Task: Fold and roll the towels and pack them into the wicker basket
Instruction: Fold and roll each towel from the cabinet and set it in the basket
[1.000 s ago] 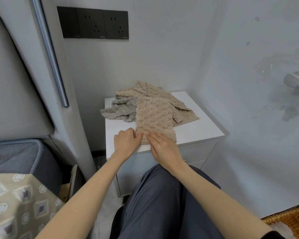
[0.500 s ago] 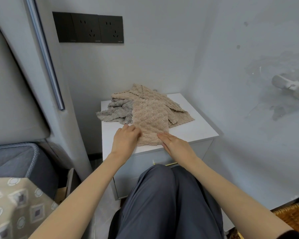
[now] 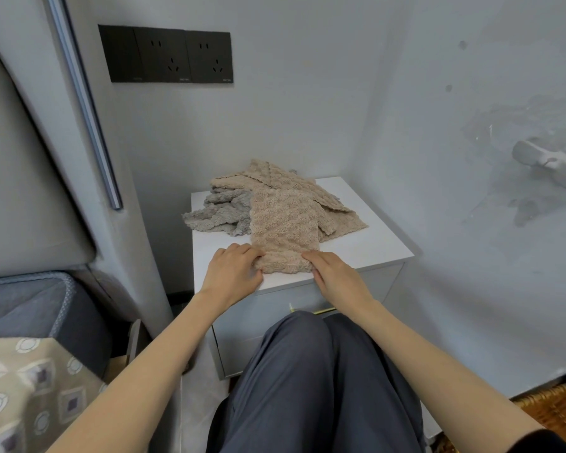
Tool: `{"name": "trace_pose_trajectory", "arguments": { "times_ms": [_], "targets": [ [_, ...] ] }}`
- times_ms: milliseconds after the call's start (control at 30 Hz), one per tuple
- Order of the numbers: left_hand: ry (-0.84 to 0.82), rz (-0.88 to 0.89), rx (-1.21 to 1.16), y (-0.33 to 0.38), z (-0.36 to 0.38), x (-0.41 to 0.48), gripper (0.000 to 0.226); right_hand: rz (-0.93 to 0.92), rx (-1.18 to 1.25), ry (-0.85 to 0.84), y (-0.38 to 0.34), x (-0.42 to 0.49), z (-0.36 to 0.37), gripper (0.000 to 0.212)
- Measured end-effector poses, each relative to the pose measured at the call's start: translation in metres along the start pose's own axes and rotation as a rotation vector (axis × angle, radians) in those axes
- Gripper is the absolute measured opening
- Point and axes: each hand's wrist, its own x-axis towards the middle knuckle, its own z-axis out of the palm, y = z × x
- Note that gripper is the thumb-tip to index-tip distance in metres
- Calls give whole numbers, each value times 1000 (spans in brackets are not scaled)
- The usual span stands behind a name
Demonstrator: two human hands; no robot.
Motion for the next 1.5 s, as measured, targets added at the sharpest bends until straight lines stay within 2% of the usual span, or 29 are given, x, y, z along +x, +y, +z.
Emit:
{"name": "trace_pose_trajectory", "arguments": {
  "times_ms": [267,333,467,533,633,767,867,933,1000,1067,1100,1133,1267,1433,1500],
  "targets": [
    [-23,-167,-276,0,-6,0,20,205,293,21,9,4,-10,25],
    [-51,-238,-369,-1,-6,0,28,269,326,17,11,3,-13,17],
    [-94,-331,-496,-1,-2,-1,42,366,377,25,11,3,-16,19],
    [-97,-356,-519,1,-1,-2,46,421,417,29,9,5,-18,21],
    [-82,-393,-497,5,1,0,45,537,423,42,4,7,-19,35],
    [-58,-445,-414,7,2,2,40,599,368,93,-1,14,-14,32],
    [-59,-478,-415,6,4,2,36,549,182,122,-1,15,-12,28],
    [-70,-492,-423,6,5,3,35,417,-26,230,-2,16,-13,21],
    [-83,-493,-413,6,4,5,35,150,-118,347,-9,19,-16,11],
    [-95,-497,-401,7,2,7,36,-158,-110,341,-23,22,-12,21],
    [-99,-503,-399,7,1,7,39,-255,-127,318,-31,23,-8,25],
    [-103,-509,-399,8,0,8,43,-291,-153,289,-39,22,-2,29],
    [-108,-522,-393,9,-3,8,52,-251,-203,200,-52,17,15,44],
    [-103,-531,-345,14,-3,10,43,-298,-212,130,-35,9,13,46],
    [-105,-535,-316,15,-3,11,40,-285,-212,47,-26,9,9,45]
  ]
}}
